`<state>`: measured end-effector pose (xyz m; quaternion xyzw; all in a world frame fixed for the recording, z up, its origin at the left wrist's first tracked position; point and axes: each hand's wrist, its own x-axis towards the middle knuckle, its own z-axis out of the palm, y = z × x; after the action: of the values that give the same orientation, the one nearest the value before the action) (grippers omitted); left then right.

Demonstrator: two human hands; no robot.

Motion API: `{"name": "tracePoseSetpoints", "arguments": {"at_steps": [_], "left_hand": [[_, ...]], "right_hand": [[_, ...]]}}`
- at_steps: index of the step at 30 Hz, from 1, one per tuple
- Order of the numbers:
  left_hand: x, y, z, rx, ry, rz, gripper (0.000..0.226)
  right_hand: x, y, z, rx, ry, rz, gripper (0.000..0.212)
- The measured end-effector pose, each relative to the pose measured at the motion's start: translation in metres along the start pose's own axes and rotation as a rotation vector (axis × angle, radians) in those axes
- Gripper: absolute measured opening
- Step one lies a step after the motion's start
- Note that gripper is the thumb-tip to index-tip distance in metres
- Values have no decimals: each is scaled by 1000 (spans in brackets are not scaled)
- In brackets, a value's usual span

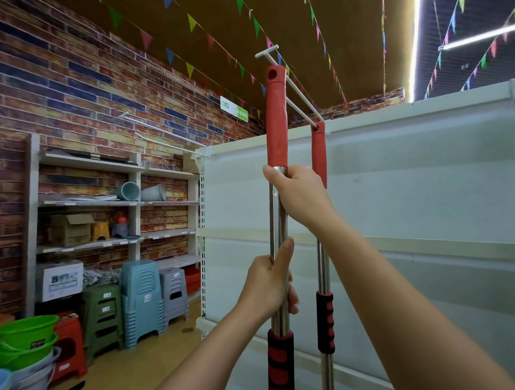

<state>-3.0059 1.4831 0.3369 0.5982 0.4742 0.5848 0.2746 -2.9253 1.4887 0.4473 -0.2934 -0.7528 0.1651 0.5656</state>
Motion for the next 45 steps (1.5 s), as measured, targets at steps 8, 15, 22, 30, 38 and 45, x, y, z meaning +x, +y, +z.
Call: {"name": "tracePoseSetpoints", "arguments": {"at_steps": [8, 15, 22, 30, 38, 45], "left_hand": [[12, -8, 4, 42, -28, -33, 60], [31, -25, 16, 83, -62, -46, 60], [62, -41, 32, 118, -84, -34, 63], [93, -58, 51, 141, -75, -27, 70], [107, -66, 66, 150, -53, -8, 76], [102, -57, 67, 157, -56, -46, 73]], "right_hand": [[9, 18, 2, -22, 12, 60, 38], [22, 49, 1, -62, 29, 110, 41], [37, 75, -1, -124, 58, 159, 39], [52, 98, -8, -146, 27, 170, 36], [59, 114, -9, -157, 59, 185, 40], [49, 116, -7, -112, 136, 238, 49]]}}
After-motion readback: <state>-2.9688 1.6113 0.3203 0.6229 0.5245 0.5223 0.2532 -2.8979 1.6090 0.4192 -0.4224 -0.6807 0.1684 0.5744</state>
